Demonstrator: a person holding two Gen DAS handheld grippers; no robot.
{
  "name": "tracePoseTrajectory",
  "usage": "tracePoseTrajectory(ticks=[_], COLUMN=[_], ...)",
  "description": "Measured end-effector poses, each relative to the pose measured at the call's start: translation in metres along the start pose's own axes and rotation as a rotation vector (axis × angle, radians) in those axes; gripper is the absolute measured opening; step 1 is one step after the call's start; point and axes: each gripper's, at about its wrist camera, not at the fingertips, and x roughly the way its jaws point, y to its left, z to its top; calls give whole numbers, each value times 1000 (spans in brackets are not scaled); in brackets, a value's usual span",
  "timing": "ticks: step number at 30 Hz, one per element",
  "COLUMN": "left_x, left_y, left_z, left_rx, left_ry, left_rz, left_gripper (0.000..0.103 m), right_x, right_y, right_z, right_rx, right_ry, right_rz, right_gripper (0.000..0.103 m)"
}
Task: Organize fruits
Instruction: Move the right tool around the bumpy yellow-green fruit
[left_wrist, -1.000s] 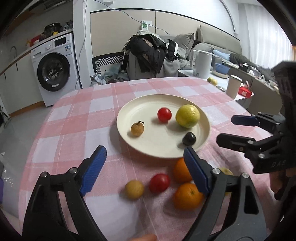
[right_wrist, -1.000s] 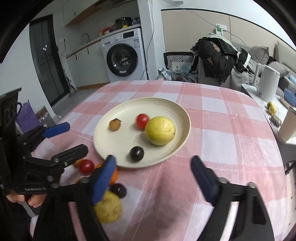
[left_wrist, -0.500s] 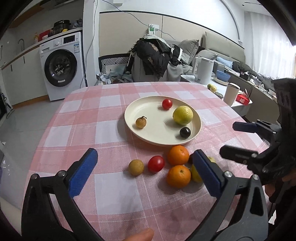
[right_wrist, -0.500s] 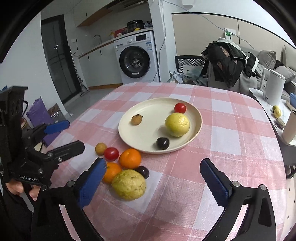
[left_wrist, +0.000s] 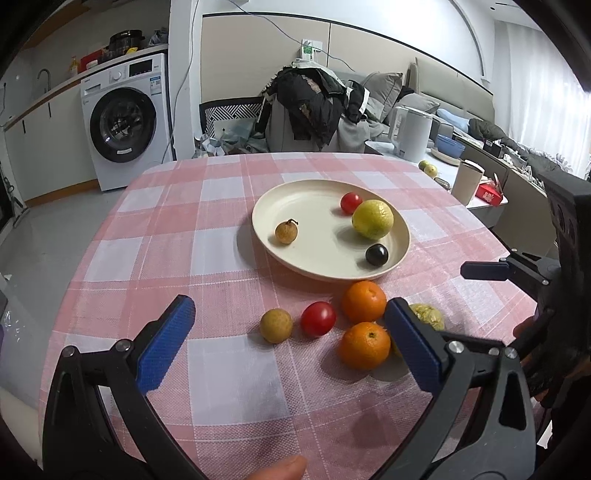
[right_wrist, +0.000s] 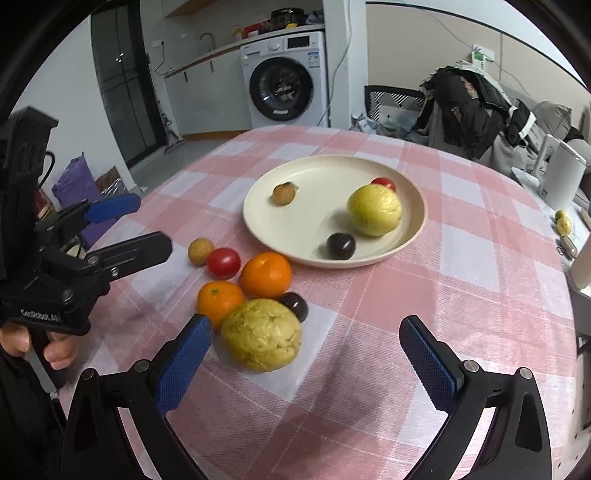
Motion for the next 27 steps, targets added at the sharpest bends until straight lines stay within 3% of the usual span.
tracePoseTrajectory(ticks=[27], left_x=[10], left_y=[2], left_z=[-5], left_rx=[11], left_ry=[29], left_rz=[11], left_gripper=[102], right_x=[35], right_y=[21], right_z=[-12], right_rx=[-74], right_ry=[95], right_rz=[-22], right_gripper=[102])
